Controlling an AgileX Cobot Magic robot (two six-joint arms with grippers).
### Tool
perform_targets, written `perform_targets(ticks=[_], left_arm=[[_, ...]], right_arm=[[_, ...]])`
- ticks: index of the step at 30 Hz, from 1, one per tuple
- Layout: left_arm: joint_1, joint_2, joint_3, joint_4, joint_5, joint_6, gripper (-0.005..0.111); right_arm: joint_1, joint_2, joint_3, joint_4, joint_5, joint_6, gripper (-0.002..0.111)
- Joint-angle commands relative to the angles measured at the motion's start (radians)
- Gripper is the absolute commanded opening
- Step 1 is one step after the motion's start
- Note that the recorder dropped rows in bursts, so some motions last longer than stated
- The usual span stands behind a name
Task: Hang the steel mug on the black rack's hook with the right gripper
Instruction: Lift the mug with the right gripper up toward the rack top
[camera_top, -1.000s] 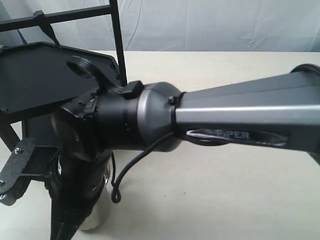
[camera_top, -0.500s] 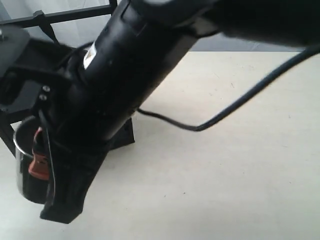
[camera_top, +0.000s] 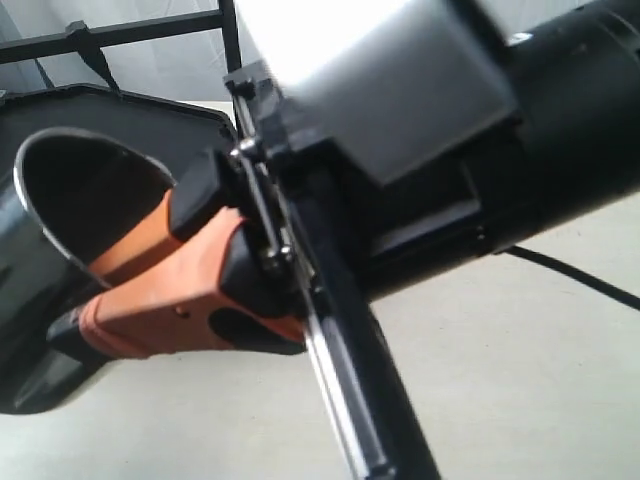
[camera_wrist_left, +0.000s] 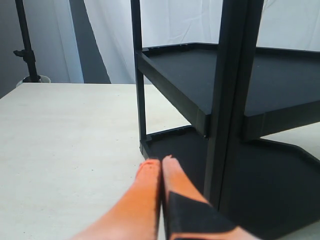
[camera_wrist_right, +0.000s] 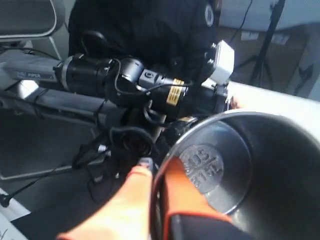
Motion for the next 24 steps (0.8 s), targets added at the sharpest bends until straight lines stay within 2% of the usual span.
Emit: perform_targets(ticks=[1,7,11,17,20,22,24], left_arm=[[-0.001,-0.005,-0.002,0.005,-0.007,0.001,0.002],[-0.001,-0.005,-0.002,0.005,-0.007,0.001,0.002],[-0.001,-0.005,-0.002,0.005,-0.007,0.001,0.002],[-0.001,-0.005,-0.002,0.005,-0.007,0.001,0.002],[-0.001,-0.005,-0.002,0.005,-0.007,0.001,0.002],[-0.001,-0.005,-0.002,0.005,-0.007,0.001,0.002],[-0.001,-0.005,-0.002,0.005,-0.007,0.001,0.002]], right_arm=[[-0.05,-0.036,0.066,0.216,0.062,-0.258,0.0],[-0.055,-0.022,0.078,0.328,0.123,-0.441,0.0],[-0.055,0.003,0.078,0.199,0.235,-0.441,0.0],[-0.055,0.006,0.076,0.139,0.235,-0.441,0.0],[-0.055,0.024,-0.04,0.118,0.235,-0.441,-0.001],[-0.069,0.052,-0.13,0.173,0.235,-0.441,-0.001],[-0.085,0.089,-0.176,0.362,0.235,-0.422,-0.001]])
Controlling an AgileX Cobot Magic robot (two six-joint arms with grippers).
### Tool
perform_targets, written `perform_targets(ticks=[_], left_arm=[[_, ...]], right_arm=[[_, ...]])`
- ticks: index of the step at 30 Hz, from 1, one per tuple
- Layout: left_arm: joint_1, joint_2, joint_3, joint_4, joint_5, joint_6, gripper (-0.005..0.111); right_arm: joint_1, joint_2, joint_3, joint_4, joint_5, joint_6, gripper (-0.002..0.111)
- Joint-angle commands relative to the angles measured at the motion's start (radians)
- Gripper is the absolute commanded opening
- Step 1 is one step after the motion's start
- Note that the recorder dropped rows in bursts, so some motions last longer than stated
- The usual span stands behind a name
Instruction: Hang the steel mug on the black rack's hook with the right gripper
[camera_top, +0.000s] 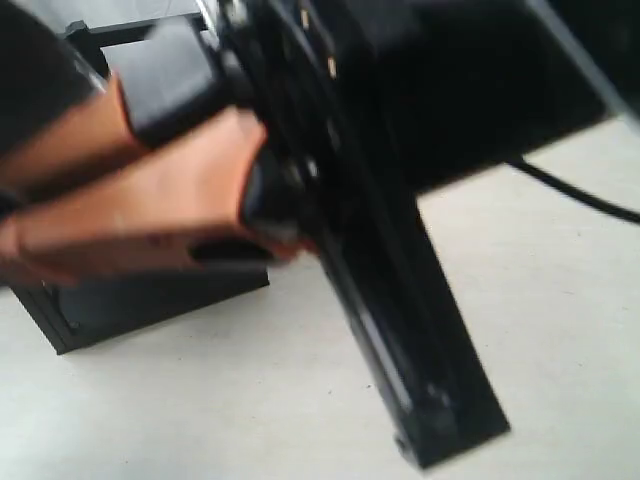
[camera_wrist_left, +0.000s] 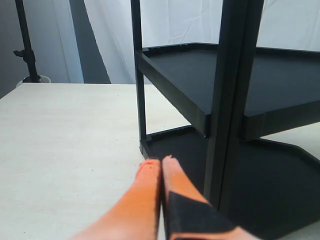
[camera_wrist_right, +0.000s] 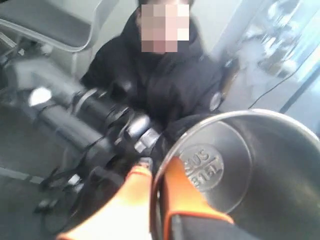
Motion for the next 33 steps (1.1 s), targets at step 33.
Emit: perform_targets(ticks=[33], left_arm=[[-0.001,-0.005,-0.002,0.005,-0.007,0.001,0.002]], right_arm=[[-0.135,0.328,-0.081,0.261,0.012,-0.005,-0.001]])
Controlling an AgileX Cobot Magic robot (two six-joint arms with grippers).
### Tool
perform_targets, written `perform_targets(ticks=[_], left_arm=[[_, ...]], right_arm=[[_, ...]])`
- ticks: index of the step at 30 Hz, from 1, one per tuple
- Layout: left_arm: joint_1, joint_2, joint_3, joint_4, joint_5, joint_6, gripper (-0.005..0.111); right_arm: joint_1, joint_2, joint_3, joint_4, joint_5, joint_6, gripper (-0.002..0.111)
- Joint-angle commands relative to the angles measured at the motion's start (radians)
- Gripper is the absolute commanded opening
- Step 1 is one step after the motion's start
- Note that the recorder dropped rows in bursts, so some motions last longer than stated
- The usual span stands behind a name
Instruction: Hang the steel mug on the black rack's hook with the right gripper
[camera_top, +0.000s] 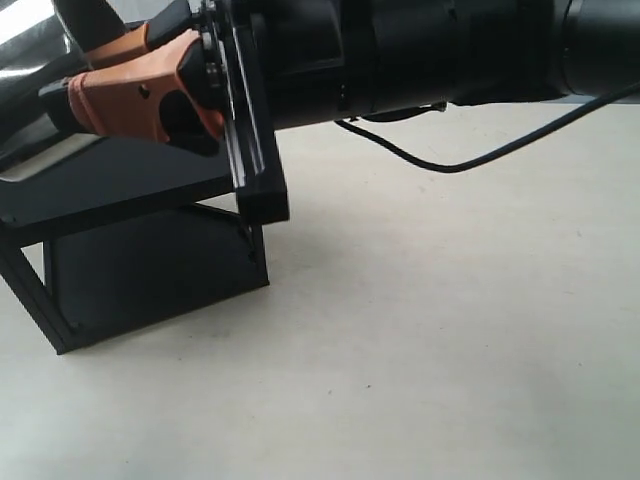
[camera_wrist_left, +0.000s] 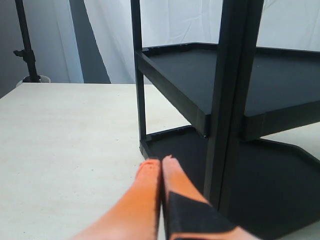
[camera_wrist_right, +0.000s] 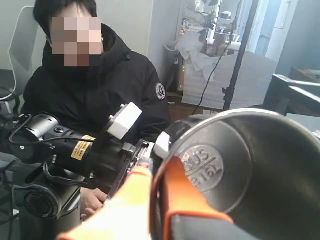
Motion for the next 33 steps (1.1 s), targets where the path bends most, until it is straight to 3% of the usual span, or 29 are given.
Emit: perform_targets(ticks=[1,23,33], left_arm=[[-0.001,-0.005,-0.002,0.005,-0.007,0.001,0.002],[-0.001,-0.005,-0.002,0.005,-0.007,0.001,0.002],[-0.001,-0.005,-0.002,0.005,-0.007,0.001,0.002]], right_arm=[[-0.005,0.004,-0.007,0.02,0.014,-0.007,-0.001],[-0.007,0.094,-0.007,0.02,0.014,-0.005,-0.001],[-0.077,0.094,-0.007,0.014,0.014,0.024,-0.001]])
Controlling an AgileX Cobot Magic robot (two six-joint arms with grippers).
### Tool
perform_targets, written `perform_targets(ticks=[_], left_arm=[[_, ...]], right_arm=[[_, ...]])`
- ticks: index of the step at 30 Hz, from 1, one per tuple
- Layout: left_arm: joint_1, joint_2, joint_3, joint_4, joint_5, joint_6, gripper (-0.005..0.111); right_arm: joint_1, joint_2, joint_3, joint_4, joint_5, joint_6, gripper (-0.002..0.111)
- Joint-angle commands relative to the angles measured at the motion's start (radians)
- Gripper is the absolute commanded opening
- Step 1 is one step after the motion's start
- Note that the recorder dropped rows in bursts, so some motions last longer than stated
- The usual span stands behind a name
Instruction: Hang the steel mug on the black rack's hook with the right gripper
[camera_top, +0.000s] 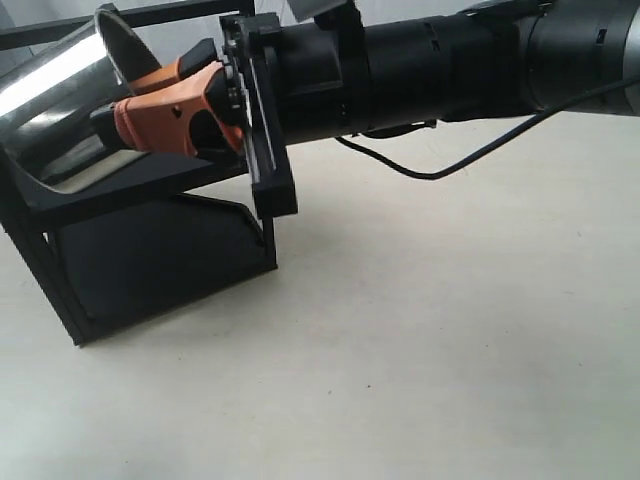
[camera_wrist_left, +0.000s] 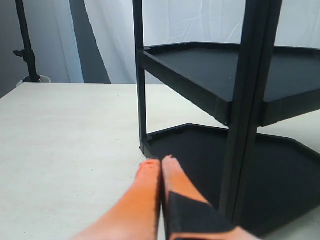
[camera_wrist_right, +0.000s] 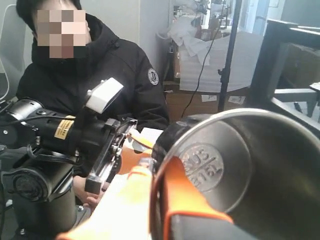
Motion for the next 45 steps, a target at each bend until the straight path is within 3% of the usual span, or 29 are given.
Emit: perform_targets(ticks=[1,19,36,45], left_arm=[[-0.001,-0.005,-0.002,0.005,-0.007,0.001,0.002],[-0.001,-0.005,-0.002,0.005,-0.007,0.001,0.002],[-0.001,-0.005,-0.002,0.005,-0.007,0.001,0.002],[-0.001,-0.005,-0.002,0.005,-0.007,0.001,0.002]], right_arm=[[-0.017,0.003,-0.004,0.013,-0.016,0.013,-0.001],[-0.017,0.08,0.011,-0.084,-0.016,0.0,-0.001],[0.068,-0.162,0.011,-0.312,-0.016,0.081,-0.001],[0.045,-0.185,0.009,-0.286,-0.016,-0.022,-0.001]])
